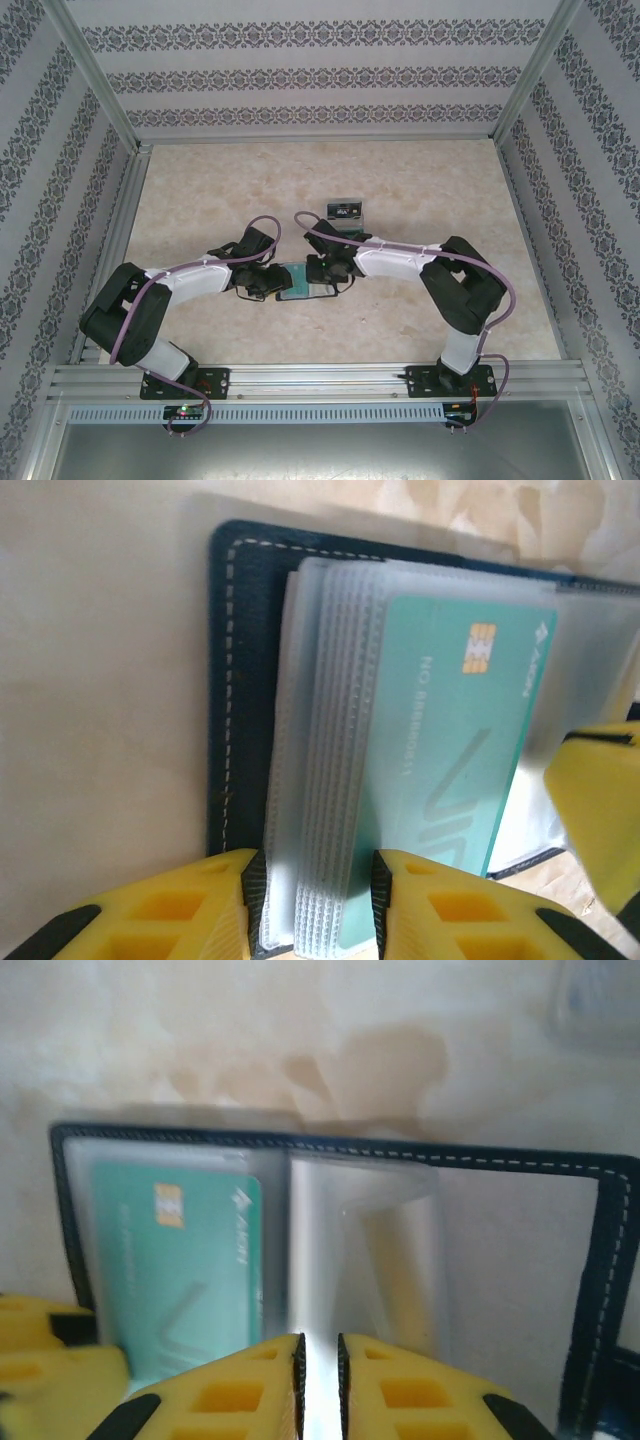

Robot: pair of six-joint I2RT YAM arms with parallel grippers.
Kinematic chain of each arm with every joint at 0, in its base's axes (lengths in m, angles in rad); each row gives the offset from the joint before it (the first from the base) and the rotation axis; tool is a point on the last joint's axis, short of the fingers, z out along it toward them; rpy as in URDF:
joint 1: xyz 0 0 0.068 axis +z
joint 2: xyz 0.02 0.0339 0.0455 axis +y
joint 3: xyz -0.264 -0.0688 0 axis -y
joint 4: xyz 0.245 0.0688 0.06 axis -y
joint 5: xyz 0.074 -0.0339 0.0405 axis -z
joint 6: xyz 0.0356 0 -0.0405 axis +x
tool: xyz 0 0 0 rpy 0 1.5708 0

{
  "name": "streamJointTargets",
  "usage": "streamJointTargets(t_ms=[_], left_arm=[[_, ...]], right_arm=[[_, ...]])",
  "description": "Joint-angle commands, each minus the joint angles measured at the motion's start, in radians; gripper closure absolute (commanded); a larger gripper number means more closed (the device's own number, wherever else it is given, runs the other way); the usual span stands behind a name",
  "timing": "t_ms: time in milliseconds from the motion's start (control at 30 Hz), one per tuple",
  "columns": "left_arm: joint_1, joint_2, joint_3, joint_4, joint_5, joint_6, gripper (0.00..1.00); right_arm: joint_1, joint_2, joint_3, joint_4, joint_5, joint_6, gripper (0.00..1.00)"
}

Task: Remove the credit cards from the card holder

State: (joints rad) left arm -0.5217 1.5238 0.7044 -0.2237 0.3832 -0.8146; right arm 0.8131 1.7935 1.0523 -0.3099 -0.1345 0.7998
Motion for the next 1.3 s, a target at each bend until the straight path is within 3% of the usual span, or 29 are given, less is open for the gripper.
streamJointTargets(t_ms=[0, 367, 667, 1267], left_arm=[[0.003, 0.024, 0.003, -0.013, -0.032, 0.020, 0.66], [0.003, 0.031, 0.012, -0.020, -0.025, 0.022, 0.70], [0.003, 0.033, 0.010, -0.016, -0.023, 0.019, 0.71], [-0.007, 0.047, 0.021, -0.011, -0.014, 0.020, 0.73]], right_arm=[[-0.017, -0.044, -0.048, 0.041, -0.075, -0.015, 0.81], [-0.035, -0.019, -0.060, 0.178, -0.194, 0.047, 0.84], [-0.050, -0.026, -0.100, 0.172, -0.169, 0.084, 0.88], [-0.066, 0.024, -0.116, 0.279, -0.238, 0.121, 0.85]])
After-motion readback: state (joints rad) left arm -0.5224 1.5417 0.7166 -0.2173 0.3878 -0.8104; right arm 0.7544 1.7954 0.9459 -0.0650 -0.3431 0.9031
